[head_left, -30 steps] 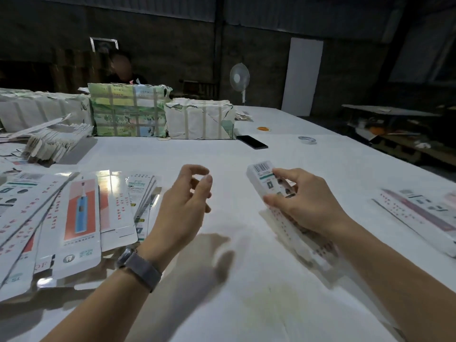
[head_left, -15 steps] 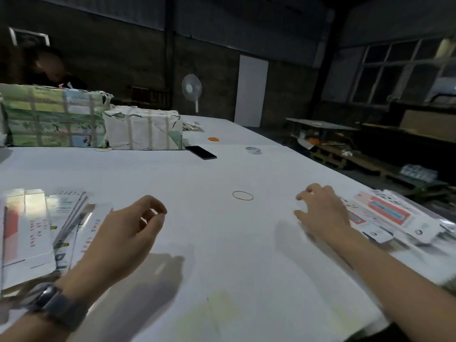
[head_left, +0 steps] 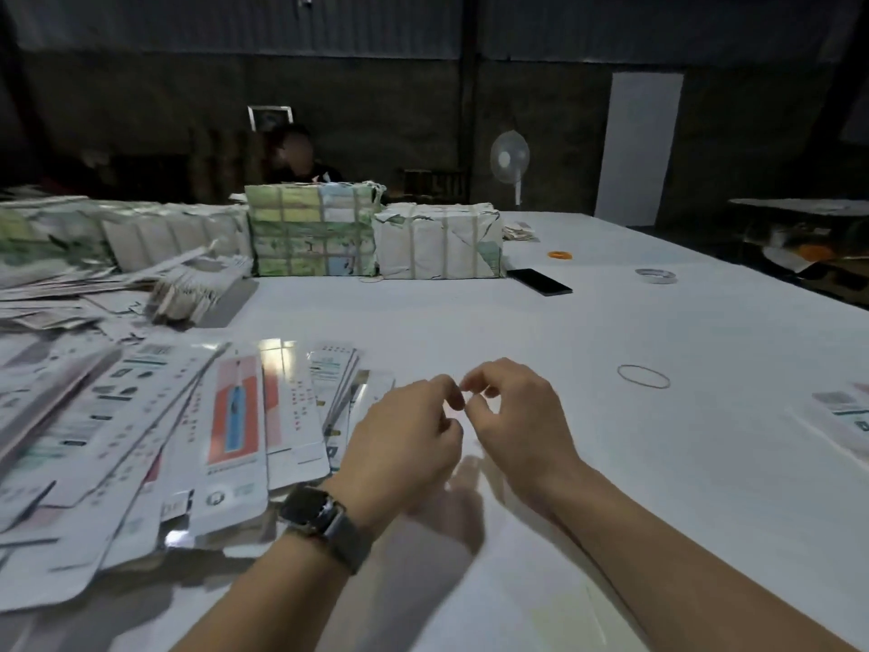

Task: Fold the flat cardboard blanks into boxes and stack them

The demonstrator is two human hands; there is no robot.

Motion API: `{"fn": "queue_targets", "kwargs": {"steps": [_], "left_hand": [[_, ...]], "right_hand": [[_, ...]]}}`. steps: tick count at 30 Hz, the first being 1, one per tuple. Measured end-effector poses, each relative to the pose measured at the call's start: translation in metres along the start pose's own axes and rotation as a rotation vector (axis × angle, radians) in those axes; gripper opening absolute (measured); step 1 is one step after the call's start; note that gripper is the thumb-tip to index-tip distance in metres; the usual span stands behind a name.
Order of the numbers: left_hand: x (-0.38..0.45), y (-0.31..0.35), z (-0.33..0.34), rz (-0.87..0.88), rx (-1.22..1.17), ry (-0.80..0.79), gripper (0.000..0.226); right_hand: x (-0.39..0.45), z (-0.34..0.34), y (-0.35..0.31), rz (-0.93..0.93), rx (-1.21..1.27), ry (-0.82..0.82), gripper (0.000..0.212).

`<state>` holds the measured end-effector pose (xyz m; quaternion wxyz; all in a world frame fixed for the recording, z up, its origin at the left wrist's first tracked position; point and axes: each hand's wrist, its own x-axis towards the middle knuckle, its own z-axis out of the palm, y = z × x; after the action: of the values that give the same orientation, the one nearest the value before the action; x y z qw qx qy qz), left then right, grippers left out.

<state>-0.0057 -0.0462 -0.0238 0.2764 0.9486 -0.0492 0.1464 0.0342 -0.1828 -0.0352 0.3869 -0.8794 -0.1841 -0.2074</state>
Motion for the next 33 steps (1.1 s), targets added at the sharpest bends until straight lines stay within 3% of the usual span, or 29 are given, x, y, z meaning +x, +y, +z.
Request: {"fn": "queue_targets", "kwargs": {"steps": [5,10,15,19,23,25,28,30,33], "left_hand": [[0.003,-0.013,-0.018,-0.085,0.359,0.127,0.048],[0.004,-0.041,-0.036,-0.359,0.439,-0.101,0.064],[0.006,-0.047,-0.033,-0.297,0.417,-0.223,0.061],[0.007,-0.042,-0.041,-0.201,0.218,-0.194,0.074],[0.000,-0.008,-0.038,-0.037,0.113,0.141,0.077],[-0.008,0.013,-0.028,0.172,-0.002,0.257,0.078],[-0.018,0.033,-0.010,0.414,-0.266,0.276,0.084],[-0.022,0.040,-0.002,0.418,-0.492,0.240,0.083],[-0.023,0.040,0.001,0.320,-0.813,0.209,0.078]], "right_hand": [[-0.008,0.004,0.005,-0.134,0.031,0.027,0.020],[-0.015,0.005,0.009,-0.123,0.046,-0.057,0.020],[-0.018,0.005,0.007,-0.122,0.044,-0.100,0.020],[-0.018,0.005,0.006,-0.120,0.052,-0.104,0.021],[-0.017,0.007,0.003,-0.085,0.126,-0.098,0.017],[-0.013,0.007,-0.002,-0.010,0.330,-0.093,0.017],[-0.006,0.006,-0.009,0.102,0.682,-0.131,0.026],[-0.005,0.001,-0.010,0.149,0.864,-0.131,0.024],[-0.002,-0.010,-0.005,0.270,1.020,-0.111,0.038]]}}
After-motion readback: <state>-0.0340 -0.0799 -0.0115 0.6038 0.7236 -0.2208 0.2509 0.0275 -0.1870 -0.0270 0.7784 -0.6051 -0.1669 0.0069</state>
